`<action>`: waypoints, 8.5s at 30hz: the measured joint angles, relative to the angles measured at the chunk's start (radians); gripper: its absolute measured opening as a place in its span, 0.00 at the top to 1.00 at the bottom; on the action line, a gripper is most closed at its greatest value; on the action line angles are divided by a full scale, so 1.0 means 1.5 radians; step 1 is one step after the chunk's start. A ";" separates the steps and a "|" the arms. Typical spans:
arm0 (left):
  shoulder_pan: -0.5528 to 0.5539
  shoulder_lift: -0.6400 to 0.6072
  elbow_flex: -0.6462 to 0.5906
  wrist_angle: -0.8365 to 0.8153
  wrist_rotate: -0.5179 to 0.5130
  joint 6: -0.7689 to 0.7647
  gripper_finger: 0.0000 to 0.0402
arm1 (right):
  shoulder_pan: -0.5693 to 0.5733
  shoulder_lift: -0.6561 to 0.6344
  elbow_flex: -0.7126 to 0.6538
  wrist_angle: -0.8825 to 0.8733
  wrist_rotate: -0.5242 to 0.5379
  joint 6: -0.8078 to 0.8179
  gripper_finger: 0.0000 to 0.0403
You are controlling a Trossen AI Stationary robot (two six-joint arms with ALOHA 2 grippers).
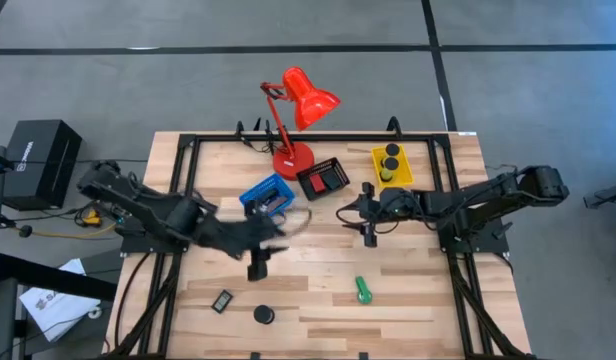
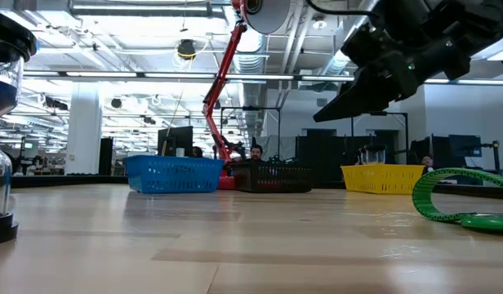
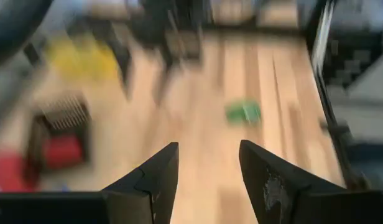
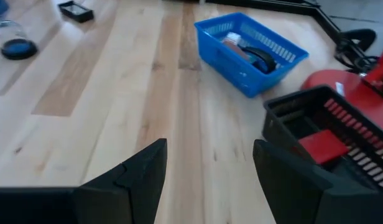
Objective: Pick & Place Office items
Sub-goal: Put the black digital clock into the black bin, then put the blue hourglass into the yellow bin
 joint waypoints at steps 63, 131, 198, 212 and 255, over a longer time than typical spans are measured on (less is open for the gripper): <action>-0.207 0.114 -0.399 0.068 0.394 -0.959 0.42 | -0.082 0.000 0.000 0.046 -0.001 -0.075 0.43; 0.279 0.006 -0.398 0.597 -0.073 -0.134 0.62 | -0.082 0.000 0.000 0.054 -0.001 -0.076 0.43; 0.441 0.298 -0.388 0.876 0.119 0.106 0.43 | -0.083 0.000 0.000 0.051 -0.001 -0.052 0.43; 0.433 0.224 -0.388 0.871 0.119 0.106 0.43 | -0.083 0.000 0.000 0.049 -0.001 -0.052 0.43; 0.108 0.061 -0.365 0.690 0.185 0.086 0.50 | -0.082 0.000 0.000 0.005 -0.001 0.000 0.43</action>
